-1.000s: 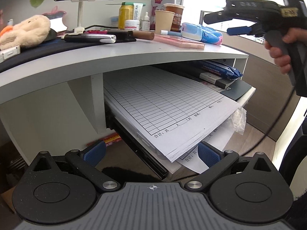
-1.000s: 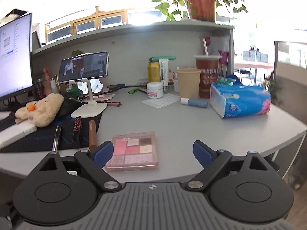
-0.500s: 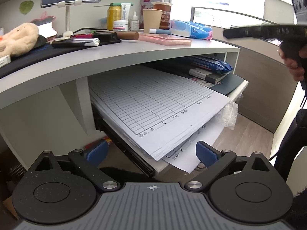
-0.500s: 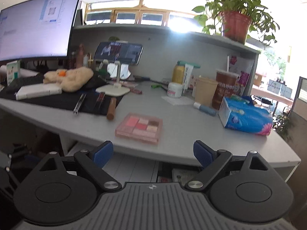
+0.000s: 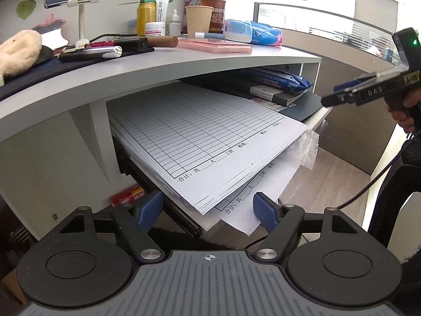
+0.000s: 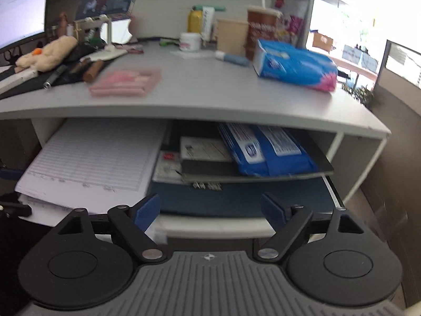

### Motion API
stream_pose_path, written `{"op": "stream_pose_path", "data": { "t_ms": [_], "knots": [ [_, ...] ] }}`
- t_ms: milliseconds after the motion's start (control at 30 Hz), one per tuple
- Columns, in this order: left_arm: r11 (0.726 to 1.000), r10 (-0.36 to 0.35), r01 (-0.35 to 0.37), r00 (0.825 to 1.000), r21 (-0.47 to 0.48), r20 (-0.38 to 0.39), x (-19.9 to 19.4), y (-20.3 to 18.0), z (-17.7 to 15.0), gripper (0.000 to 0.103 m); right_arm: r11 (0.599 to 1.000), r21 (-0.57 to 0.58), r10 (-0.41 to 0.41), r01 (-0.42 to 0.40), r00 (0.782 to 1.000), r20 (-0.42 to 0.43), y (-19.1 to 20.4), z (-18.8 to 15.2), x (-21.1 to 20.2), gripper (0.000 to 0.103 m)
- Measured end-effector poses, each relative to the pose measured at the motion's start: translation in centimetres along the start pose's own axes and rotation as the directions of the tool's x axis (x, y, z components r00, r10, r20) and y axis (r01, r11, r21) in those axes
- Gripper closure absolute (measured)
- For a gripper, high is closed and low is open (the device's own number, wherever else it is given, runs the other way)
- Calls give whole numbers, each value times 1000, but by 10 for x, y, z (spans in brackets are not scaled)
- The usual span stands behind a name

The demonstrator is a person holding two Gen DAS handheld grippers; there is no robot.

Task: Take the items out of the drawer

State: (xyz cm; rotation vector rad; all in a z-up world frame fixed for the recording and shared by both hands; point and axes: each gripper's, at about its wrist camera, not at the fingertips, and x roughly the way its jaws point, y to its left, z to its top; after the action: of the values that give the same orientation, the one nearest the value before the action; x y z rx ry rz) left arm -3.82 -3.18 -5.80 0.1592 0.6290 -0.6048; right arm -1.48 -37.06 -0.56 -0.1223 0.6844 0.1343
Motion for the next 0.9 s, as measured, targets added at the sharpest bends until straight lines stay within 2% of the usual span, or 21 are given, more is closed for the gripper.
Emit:
{"op": "stream_pose_path", "data": {
  "t_ms": [133, 367, 600, 733, 900],
  "knots": [
    [1000, 4, -4, 1000, 1, -4, 0, 0, 0, 25, 999, 26, -26, 27, 998, -62, -11, -11, 8, 21],
    [1000, 5, -5, 1000, 2, -4, 0, 0, 1, 22, 999, 39, -3, 9, 989, -149, -12, -22, 19, 21],
    [1000, -28, 28, 1000, -2, -13, -3, 2, 1, 11, 998, 38, 49, -44, 985, -163, -4, -23, 27, 21],
    [996, -93, 93, 996, -12, -4, -10, 5, 0, 1, 998, 38, 48, -43, 988, -148, -1, -23, 29, 21],
    [993, -121, 121, 993, -7, 1, -14, 6, -1, 0, 999, 34, 38, -34, 990, -132, 3, -20, 32, 21]
  ]
}}
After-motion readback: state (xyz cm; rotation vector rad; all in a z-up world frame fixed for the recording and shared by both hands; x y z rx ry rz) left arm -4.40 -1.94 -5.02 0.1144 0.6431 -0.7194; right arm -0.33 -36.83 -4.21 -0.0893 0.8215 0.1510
